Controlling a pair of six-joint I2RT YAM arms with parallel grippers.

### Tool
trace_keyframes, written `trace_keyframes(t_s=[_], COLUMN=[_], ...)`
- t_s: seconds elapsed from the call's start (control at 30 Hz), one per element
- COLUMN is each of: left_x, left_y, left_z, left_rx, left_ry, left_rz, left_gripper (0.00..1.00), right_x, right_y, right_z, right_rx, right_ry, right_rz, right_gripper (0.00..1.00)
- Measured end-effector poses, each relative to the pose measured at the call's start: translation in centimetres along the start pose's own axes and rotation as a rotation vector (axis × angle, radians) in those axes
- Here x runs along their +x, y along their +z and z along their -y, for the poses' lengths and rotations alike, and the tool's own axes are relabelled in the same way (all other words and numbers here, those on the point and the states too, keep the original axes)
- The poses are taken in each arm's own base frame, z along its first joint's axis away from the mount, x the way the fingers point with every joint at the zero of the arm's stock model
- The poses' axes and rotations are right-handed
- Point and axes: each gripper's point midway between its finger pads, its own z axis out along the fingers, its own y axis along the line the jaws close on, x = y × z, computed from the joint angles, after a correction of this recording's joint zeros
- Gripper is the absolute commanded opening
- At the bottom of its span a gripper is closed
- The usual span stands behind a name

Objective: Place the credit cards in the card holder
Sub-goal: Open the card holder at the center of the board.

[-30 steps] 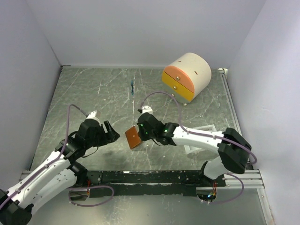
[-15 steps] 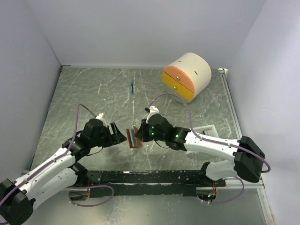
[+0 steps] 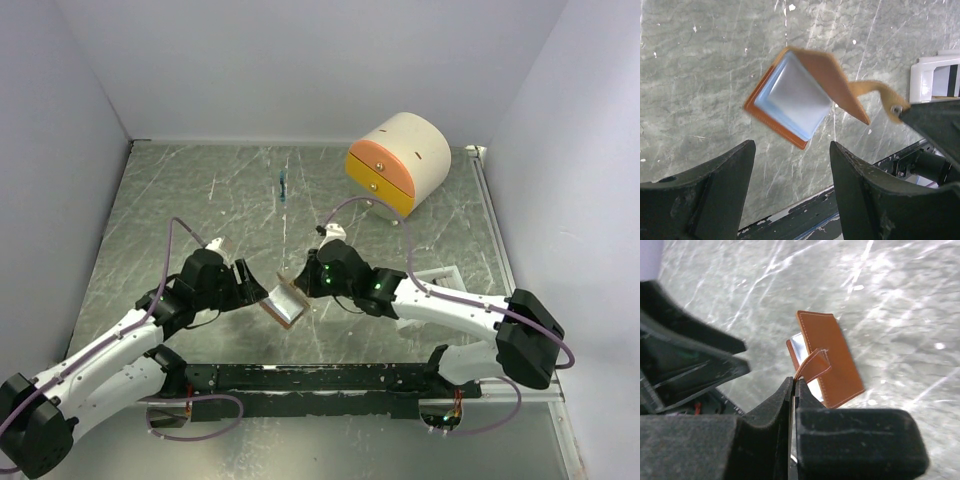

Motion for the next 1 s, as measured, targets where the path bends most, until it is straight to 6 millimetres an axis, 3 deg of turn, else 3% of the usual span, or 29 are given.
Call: trace_keyframes(t_s=[0.17, 0.37, 0.57, 1.0], left_x=[0.2, 1.0, 1.9, 0.8], left_y=[0.3, 1.2, 2.2, 3.8], left_z=[-0.2, -0.6, -1.1, 0.0], left_rx=[-0.011, -0.004, -0.012, 0.036], left_ry=[-0.001, -0.005, -0.011, -0.004], left_rz=[-0.011, -0.039, -0.076, -0.039], left_gripper=[0.73, 0.74, 0.73, 0.69], right_x=[-1.0, 0.1, 0.4, 2.0], right_y=[0.3, 0.1, -0.2, -1.0], right_z=[4.2, 8.9, 10.0, 11.2], right_rx=[0.11, 0.205, 0.229, 0.232], right_ry=[0.041, 0.086, 0.093, 0.102], right_rz=[0.013, -0.012, -0.03, -0.057], right_gripper=[0.0, 0.0, 0.0, 0.0])
